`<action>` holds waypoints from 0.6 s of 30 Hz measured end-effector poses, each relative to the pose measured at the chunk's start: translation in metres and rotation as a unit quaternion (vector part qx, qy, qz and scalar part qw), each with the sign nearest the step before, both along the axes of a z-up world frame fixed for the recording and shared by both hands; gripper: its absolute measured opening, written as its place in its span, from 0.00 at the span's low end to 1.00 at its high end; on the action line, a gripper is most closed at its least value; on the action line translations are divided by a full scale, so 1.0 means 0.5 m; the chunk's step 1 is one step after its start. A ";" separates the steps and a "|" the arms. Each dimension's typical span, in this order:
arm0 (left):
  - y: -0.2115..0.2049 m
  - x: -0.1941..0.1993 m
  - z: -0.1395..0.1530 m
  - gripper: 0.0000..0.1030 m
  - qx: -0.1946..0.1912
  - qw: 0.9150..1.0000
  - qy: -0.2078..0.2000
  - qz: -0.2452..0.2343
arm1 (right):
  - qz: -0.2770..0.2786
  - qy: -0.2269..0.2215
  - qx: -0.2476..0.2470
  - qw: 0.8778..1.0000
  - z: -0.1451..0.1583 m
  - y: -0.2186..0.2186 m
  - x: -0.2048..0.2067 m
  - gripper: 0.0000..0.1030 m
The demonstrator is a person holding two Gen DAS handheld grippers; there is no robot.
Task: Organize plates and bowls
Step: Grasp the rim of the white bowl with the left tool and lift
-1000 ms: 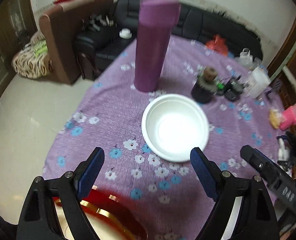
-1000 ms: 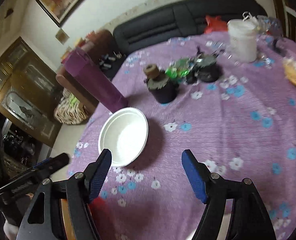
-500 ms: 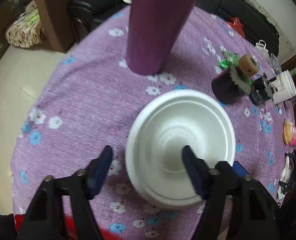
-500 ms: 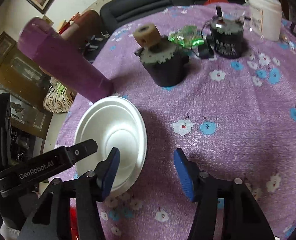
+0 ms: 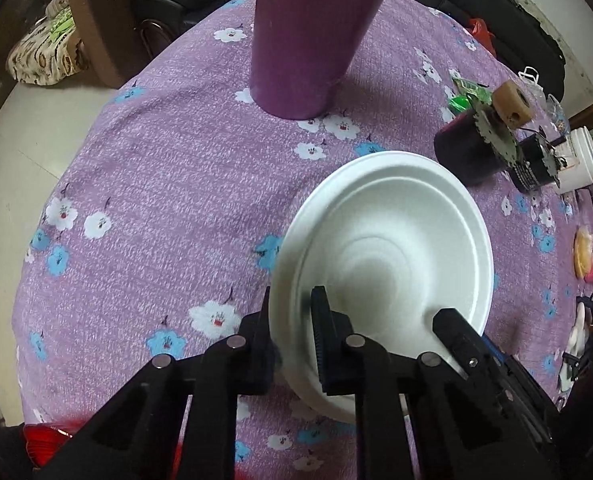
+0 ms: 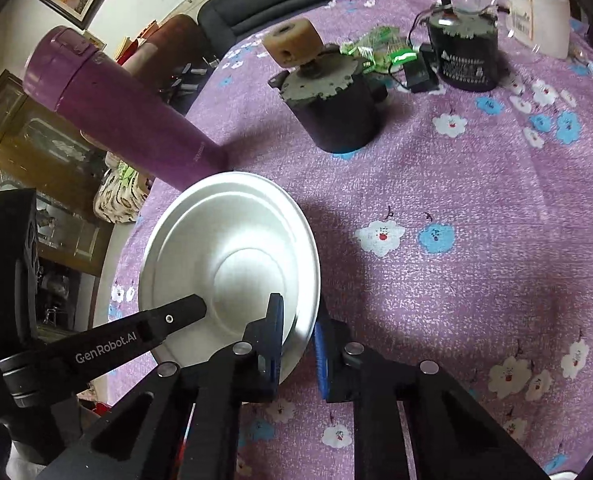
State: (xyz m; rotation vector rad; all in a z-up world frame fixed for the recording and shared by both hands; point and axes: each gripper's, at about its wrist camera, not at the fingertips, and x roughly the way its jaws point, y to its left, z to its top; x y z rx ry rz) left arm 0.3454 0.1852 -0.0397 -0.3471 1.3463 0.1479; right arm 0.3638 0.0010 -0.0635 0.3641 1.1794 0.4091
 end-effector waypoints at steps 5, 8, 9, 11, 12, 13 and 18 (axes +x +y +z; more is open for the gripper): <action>-0.007 -0.029 0.031 0.15 -0.005 1.000 -0.018 -0.007 | 0.006 -0.019 -0.003 1.000 0.027 -0.006 -0.034 0.15; -0.014 -0.066 0.053 0.15 -0.012 0.999 -0.028 -0.010 | 0.008 -0.031 -0.002 0.999 0.052 -0.022 -0.063 0.15; -0.019 -0.078 0.060 0.15 -0.010 0.999 -0.032 -0.013 | 0.009 -0.035 -0.001 0.999 0.060 -0.026 -0.074 0.15; -0.025 -0.105 0.075 0.15 -0.009 0.999 -0.039 -0.016 | 0.010 -0.040 0.000 0.999 0.075 -0.033 -0.094 0.15; -0.030 -0.120 0.084 0.15 -0.011 0.999 -0.044 -0.016 | 0.011 -0.045 0.000 0.999 0.085 -0.039 -0.108 0.15; -0.032 -0.128 0.087 0.15 -0.013 0.999 -0.047 -0.016 | 0.013 -0.049 -0.001 0.999 0.092 -0.044 -0.120 0.15; -0.045 -0.192 0.110 0.15 -0.020 0.997 -0.068 -0.013 | 0.025 -0.073 -0.008 0.997 0.124 -0.050 -0.193 0.15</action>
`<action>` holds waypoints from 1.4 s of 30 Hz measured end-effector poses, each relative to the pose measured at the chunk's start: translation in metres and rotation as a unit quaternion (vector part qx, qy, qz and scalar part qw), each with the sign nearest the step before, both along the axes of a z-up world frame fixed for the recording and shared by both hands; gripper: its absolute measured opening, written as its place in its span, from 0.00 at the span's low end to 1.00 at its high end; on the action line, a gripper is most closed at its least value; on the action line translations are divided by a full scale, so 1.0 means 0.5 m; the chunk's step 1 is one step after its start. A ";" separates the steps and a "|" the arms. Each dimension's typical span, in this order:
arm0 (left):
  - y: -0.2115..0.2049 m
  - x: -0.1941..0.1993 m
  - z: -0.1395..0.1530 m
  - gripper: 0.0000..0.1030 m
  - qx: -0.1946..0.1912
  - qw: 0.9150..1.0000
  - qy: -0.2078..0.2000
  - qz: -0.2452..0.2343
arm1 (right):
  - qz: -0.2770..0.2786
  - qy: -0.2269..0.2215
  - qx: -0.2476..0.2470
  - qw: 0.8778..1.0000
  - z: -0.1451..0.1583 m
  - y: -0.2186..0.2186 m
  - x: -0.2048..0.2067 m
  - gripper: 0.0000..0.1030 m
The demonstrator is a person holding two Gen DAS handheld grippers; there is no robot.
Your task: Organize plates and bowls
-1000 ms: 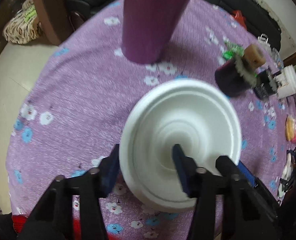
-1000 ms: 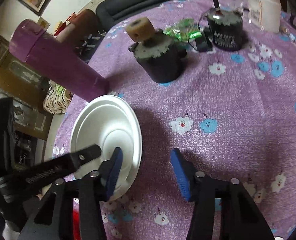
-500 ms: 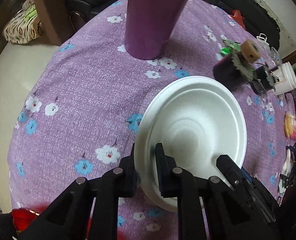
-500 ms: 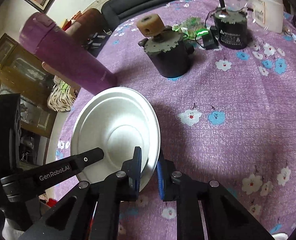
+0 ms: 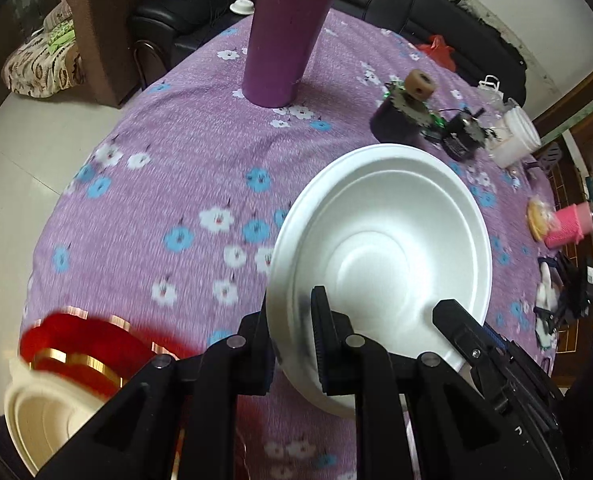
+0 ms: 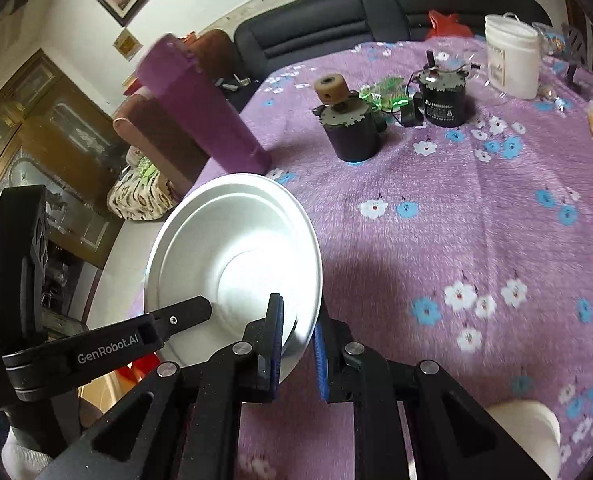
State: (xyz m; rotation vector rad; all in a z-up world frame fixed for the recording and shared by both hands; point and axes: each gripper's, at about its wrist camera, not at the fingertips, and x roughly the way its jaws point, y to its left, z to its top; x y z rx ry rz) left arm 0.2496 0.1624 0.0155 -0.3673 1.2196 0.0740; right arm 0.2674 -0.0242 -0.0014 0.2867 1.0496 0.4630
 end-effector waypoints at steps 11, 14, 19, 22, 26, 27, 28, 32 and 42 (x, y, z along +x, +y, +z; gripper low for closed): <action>-0.048 -0.154 0.033 0.15 0.006 0.998 -0.055 -0.010 | 0.011 -0.034 0.008 0.999 0.050 -0.048 -0.158 0.15; -0.055 -0.194 0.038 0.15 0.000 0.998 -0.068 -0.011 | 0.013 -0.039 0.013 0.999 0.058 -0.062 -0.197 0.15; -0.060 -0.268 0.048 0.15 -0.009 0.996 -0.087 -0.007 | 0.020 -0.042 0.022 0.999 0.064 -0.078 -0.252 0.15; -0.060 -0.303 0.055 0.15 -0.010 0.995 -0.101 -0.002 | 0.028 -0.048 0.023 0.998 0.073 -0.078 -0.285 0.15; -0.056 -0.359 0.075 0.15 -0.015 0.992 -0.127 0.005 | 0.037 -0.059 0.024 0.997 0.085 -0.077 -0.325 0.15; -0.056 -0.369 0.080 0.15 -0.015 0.991 -0.132 0.006 | 0.040 -0.064 0.024 0.997 0.090 -0.077 -0.338 0.15; -0.055 -0.380 0.084 0.15 -0.015 0.990 -0.138 0.006 | 0.041 -0.068 0.024 0.997 0.093 -0.077 -0.347 0.15; -0.057 -0.421 0.097 0.15 -0.016 0.987 -0.158 0.007 | 0.046 -0.084 0.025 0.995 0.106 -0.080 -0.386 0.16; -0.066 -0.527 0.128 0.15 -0.007 0.977 -0.213 0.006 | 0.059 -0.119 0.045 0.990 0.131 -0.094 -0.478 0.15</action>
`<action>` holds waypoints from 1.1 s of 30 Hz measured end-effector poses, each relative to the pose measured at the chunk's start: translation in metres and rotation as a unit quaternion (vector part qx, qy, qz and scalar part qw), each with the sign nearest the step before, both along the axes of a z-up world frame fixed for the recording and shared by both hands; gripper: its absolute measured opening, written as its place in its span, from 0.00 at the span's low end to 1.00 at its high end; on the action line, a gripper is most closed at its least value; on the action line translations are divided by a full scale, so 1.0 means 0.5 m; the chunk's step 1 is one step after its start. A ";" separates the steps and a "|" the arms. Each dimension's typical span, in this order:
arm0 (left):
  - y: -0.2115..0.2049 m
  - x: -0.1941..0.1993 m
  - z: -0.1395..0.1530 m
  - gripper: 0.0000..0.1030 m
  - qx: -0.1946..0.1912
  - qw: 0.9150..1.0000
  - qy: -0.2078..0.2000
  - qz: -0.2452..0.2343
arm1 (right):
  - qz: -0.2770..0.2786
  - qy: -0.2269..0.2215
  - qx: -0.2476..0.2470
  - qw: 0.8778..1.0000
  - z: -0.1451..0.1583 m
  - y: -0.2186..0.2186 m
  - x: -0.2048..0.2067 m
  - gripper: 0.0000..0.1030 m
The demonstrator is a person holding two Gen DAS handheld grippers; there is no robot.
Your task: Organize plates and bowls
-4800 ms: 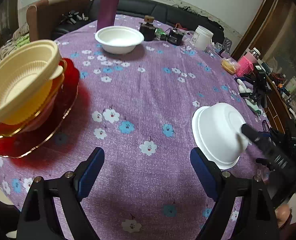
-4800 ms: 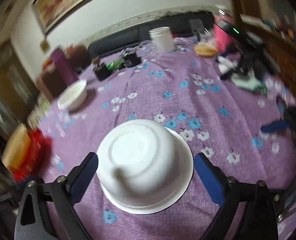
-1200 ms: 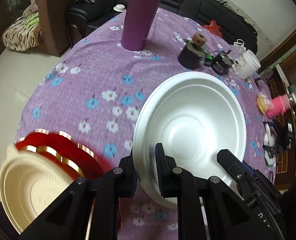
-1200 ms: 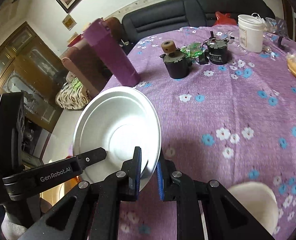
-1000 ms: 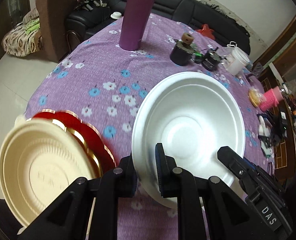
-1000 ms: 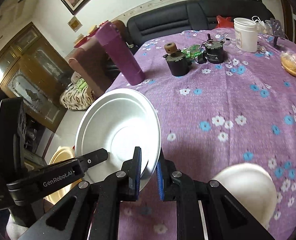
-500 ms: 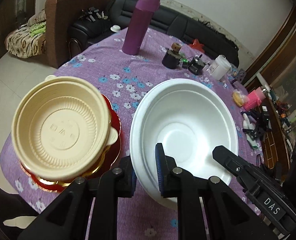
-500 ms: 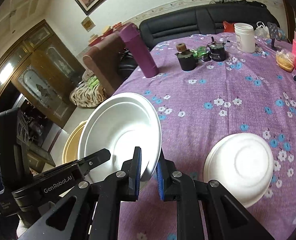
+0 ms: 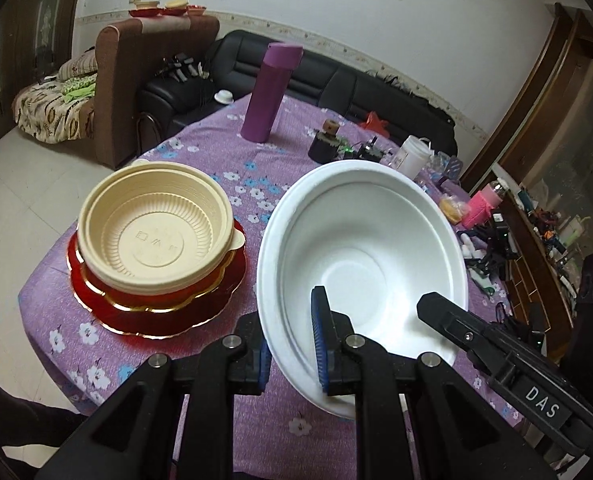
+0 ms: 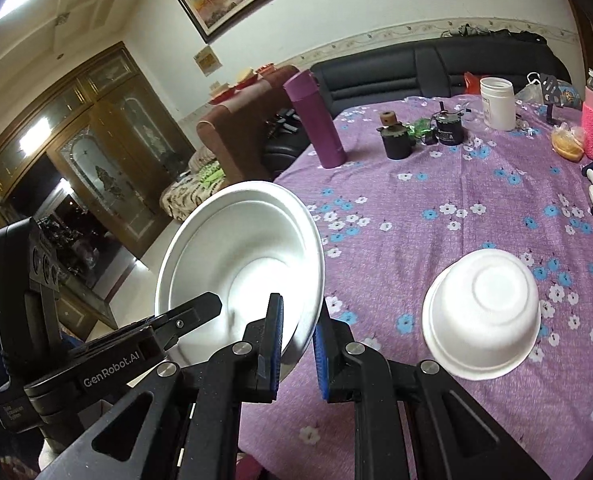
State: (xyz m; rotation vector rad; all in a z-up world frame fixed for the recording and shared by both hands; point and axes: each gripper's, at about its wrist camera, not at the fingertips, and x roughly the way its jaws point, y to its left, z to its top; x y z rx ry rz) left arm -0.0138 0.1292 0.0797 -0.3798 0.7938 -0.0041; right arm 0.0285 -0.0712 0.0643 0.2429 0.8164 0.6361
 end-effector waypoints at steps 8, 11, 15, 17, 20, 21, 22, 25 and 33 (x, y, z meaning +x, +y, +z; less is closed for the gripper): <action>0.017 -0.052 0.017 0.15 0.021 0.999 -0.031 0.032 | 0.020 0.010 0.022 1.000 -0.006 0.020 -0.021 0.15; 0.028 -0.063 0.018 0.15 0.034 0.997 -0.040 0.051 | 0.029 0.010 0.028 0.999 -0.007 0.038 -0.024 0.15; 0.054 -0.070 0.010 0.15 0.046 0.995 -0.040 0.076 | 0.040 0.006 0.030 0.999 -0.008 0.069 -0.026 0.16; 0.067 -0.070 0.008 0.15 0.050 0.994 -0.038 0.085 | 0.045 0.008 0.031 0.998 -0.009 0.082 -0.024 0.16; 0.083 -0.071 0.005 0.15 0.056 0.993 -0.037 0.096 | 0.053 0.011 0.031 0.998 -0.014 0.103 -0.017 0.16; 0.087 -0.071 0.005 0.15 0.059 0.993 -0.036 0.100 | 0.055 0.013 0.031 0.998 -0.015 0.110 -0.015 0.16; 0.091 -0.071 0.006 0.15 0.063 0.992 -0.037 0.103 | 0.058 0.015 0.032 0.998 -0.017 0.118 -0.010 0.16; 0.102 -0.070 0.006 0.15 0.072 0.990 -0.037 0.112 | 0.064 0.018 0.030 0.997 -0.020 0.137 -0.001 0.16; 0.129 -0.059 0.000 0.15 0.090 0.987 -0.031 0.132 | 0.079 0.024 0.024 0.996 -0.030 0.180 0.021 0.16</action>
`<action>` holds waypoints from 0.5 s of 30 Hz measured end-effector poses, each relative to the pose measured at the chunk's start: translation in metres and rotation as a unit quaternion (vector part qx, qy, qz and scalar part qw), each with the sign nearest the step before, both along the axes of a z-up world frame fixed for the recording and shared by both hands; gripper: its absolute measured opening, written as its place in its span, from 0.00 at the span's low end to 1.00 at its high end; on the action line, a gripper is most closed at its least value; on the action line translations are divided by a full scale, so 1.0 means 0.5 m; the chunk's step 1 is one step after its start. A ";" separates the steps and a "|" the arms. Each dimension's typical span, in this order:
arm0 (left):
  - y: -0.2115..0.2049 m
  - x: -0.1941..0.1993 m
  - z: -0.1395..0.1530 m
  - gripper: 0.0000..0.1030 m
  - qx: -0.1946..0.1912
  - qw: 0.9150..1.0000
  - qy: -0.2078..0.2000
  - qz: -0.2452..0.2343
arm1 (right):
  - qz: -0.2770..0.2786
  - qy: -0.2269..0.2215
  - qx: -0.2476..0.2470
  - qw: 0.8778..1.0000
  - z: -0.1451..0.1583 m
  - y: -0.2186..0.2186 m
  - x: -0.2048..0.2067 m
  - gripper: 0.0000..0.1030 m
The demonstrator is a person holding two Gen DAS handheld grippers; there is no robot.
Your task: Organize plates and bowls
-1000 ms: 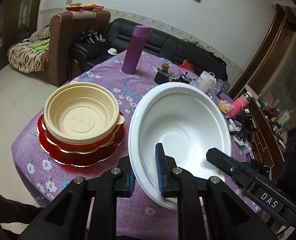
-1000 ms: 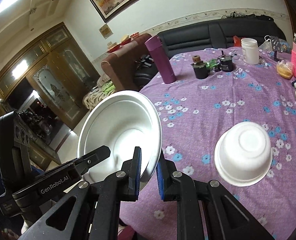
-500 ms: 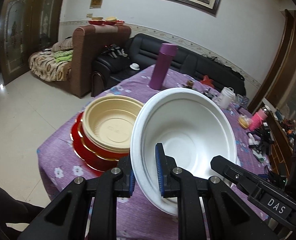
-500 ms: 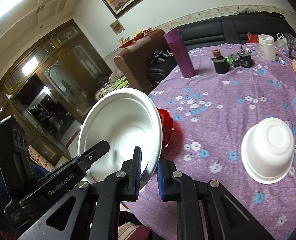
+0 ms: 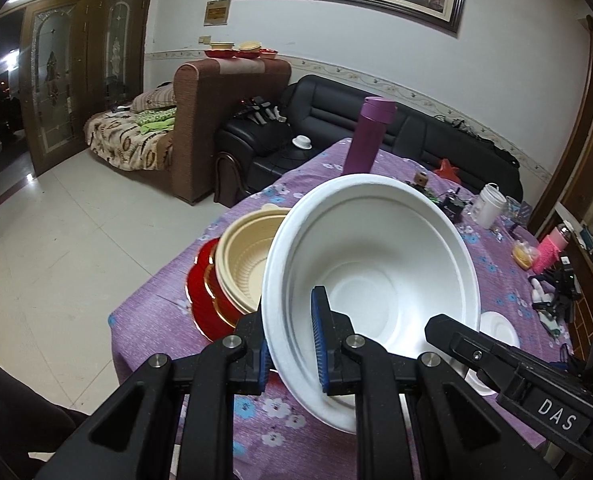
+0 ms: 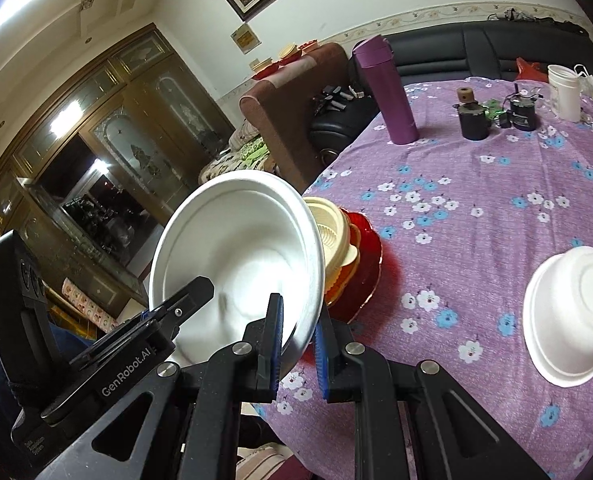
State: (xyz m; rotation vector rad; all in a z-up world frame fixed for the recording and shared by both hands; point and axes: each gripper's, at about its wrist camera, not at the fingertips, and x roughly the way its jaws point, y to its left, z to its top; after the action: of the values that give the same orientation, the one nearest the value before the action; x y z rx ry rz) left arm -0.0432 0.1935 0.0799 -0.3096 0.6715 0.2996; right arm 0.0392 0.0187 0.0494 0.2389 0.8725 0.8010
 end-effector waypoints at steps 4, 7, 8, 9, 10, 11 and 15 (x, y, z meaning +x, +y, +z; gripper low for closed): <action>0.014 0.006 -0.003 0.15 0.004 1.000 0.001 0.008 | 0.007 0.005 -0.003 1.000 -0.002 0.021 0.009 0.16; 0.024 0.012 -0.005 0.15 0.006 1.000 0.003 0.015 | 0.010 0.006 -0.004 1.000 -0.003 0.035 0.019 0.16; 0.027 0.015 -0.007 0.15 0.007 1.000 0.004 0.018 | 0.011 0.006 -0.005 1.000 -0.003 0.039 0.021 0.16; 0.031 0.018 -0.009 0.15 0.007 1.000 0.005 0.020 | 0.014 0.007 -0.006 1.000 -0.005 0.045 0.025 0.16; 0.036 0.020 -0.010 0.15 0.007 1.000 0.005 0.021 | 0.015 0.007 -0.007 1.000 -0.006 0.049 0.027 0.16; 0.041 0.022 -0.012 0.15 0.006 1.000 0.007 0.023 | 0.016 0.008 -0.008 1.000 -0.007 0.054 0.030 0.16; 0.052 0.033 -0.021 0.15 0.003 1.000 0.012 0.028 | 0.020 0.012 -0.011 1.000 -0.015 0.071 0.046 0.16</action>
State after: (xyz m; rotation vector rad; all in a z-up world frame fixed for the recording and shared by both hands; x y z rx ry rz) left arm -0.0268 0.2197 0.0693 -0.3199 0.6863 0.3601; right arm 0.0620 0.0543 0.0422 0.2124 0.9114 0.8271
